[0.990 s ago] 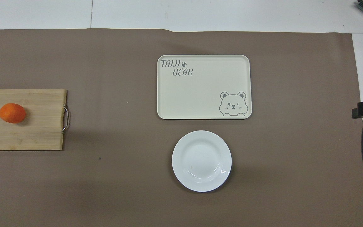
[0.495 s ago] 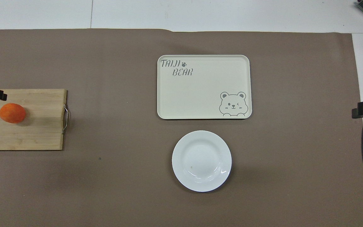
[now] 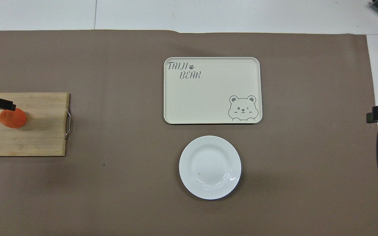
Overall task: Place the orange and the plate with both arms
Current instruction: 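Lower the left gripper onto the orange and close it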
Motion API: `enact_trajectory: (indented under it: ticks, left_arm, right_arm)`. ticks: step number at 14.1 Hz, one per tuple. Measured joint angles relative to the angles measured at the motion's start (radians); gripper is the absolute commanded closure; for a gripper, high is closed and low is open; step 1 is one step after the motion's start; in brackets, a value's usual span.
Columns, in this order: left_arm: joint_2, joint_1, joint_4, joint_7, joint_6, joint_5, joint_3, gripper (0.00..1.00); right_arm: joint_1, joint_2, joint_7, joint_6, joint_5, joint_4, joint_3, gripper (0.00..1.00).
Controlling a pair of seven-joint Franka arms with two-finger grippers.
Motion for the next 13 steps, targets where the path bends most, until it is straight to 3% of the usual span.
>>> enact_trajectory:
  ticks: [13]
  left_arm:
    - [0.053,0.014,-0.03,0.002,0.052,0.0,0.0,0.0]
  right_arm:
    - [0.0,0.0,0.0,0.0,0.0,0.0,0.0,0.0]
